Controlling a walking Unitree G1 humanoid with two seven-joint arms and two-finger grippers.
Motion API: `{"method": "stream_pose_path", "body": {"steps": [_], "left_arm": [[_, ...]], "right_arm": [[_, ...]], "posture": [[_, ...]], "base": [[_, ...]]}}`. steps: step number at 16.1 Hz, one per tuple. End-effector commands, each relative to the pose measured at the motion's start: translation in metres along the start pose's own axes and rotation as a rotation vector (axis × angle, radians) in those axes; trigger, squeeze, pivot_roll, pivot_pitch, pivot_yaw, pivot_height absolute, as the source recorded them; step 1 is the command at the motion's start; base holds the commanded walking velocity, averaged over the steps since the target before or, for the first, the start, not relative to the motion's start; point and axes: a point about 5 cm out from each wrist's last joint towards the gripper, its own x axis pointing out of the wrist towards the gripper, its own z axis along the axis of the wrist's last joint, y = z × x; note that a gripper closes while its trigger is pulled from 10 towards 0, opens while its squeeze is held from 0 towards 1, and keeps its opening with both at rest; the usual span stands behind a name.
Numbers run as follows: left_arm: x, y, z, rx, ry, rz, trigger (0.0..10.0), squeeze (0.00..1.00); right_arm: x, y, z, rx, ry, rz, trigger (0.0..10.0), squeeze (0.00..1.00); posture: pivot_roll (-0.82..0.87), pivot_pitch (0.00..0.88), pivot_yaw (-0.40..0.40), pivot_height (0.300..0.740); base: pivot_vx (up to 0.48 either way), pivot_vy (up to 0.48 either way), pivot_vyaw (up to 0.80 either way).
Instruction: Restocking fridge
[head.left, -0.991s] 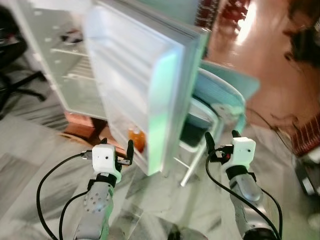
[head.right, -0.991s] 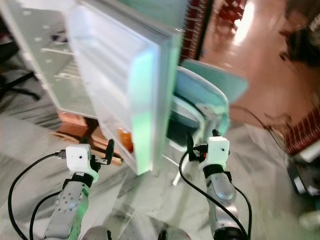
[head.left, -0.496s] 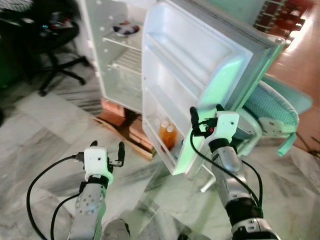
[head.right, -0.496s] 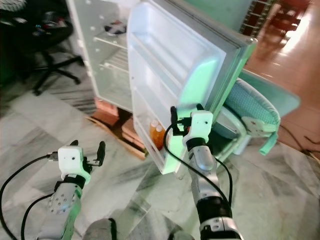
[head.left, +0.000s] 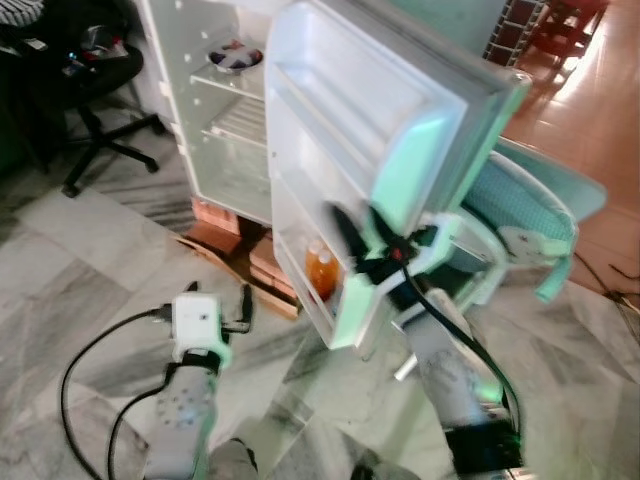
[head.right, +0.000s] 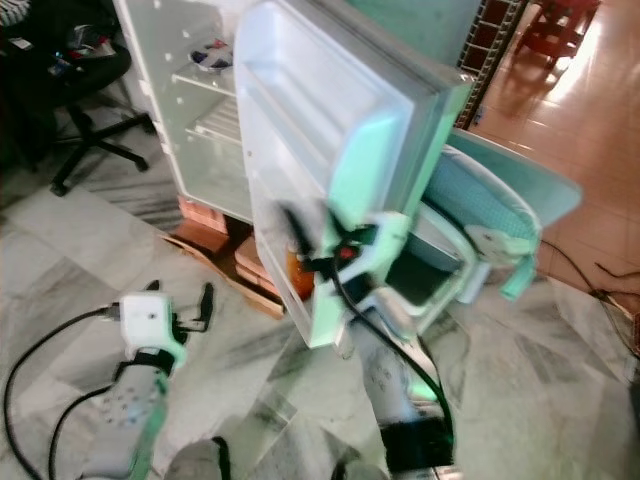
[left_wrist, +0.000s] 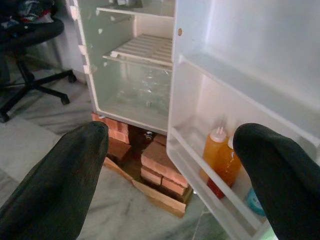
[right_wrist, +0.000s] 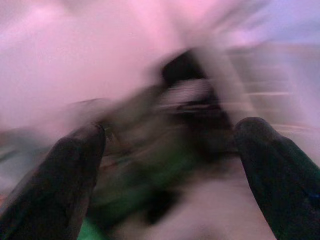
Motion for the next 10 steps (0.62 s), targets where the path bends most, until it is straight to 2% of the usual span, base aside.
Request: {"method": "stream_pose_path", "body": {"steps": [1,2,3,5,6,7,8,9,10], "left_arm": [[-0.002,0.002,-0.004,0.015,0.022,-0.001,10.0,0.0],[-0.002,0.002,-0.004,0.015,0.023,-0.002,10.0,0.0],[-0.002,0.001,-0.004,0.015,0.023,-0.003,10.0,0.0],[-0.001,0.001,-0.004,0.016,0.028,-0.006,10.0,0.0],[-0.001,0.001,-0.004,0.017,0.031,-0.007,10.0,0.0],[-0.001,0.001,-0.004,0.018,0.033,-0.007,10.0,0.0],[-0.001,0.001,-0.004,0.02,0.034,-0.006,10.0,0.0],[-0.001,0.001,-0.004,0.022,0.035,-0.004,10.0,0.0],[-0.001,0.001,-0.004,0.025,0.035,-0.003,10.0,0.0]], "right_arm": [[-0.011,0.008,-0.001,0.036,0.064,0.097,10.0,0.0],[-0.028,0.004,-0.008,0.031,0.171,0.131,10.0,0.0],[-0.036,0.002,-0.011,0.022,0.218,0.139,10.0,0.0],[-0.087,-0.037,-0.037,-0.216,0.649,0.021,10.0,0.0],[-0.099,-0.058,-0.038,-0.296,0.756,-0.111,10.0,0.0],[-0.106,-0.072,-0.036,-0.355,0.813,-0.204,10.0,0.0],[-0.114,-0.093,-0.03,-0.47,0.867,-0.351,10.0,0.0],[-0.12,-0.109,-0.025,-0.562,0.895,-0.475,10.0,0.0],[-0.123,-0.12,-0.017,-0.629,0.88,-0.571,10.0,0.0]], "posture": [[0.15,0.095,-0.053,0.74],[0.15,0.094,-0.054,0.74],[0.15,0.095,-0.053,0.74],[0.14,0.096,-0.053,0.74],[0.14,0.096,-0.052,0.74],[0.14,0.095,-0.052,0.74],[0.14,0.095,-0.052,0.74],[0.14,0.095,-0.052,0.74],[0.14,0.095,-0.052,0.74]], "base": [[0.0,0.0,0.0],[0.0,0.0,0.0],[0.0,0.0,0.0],[0.0,0.0,0.0],[0.0,0.0,0.0],[0.0,0.0,0.0],[0.0,0.0,0.0],[0.0,0.0,0.0],[0.0,0.0,0.0]]}}
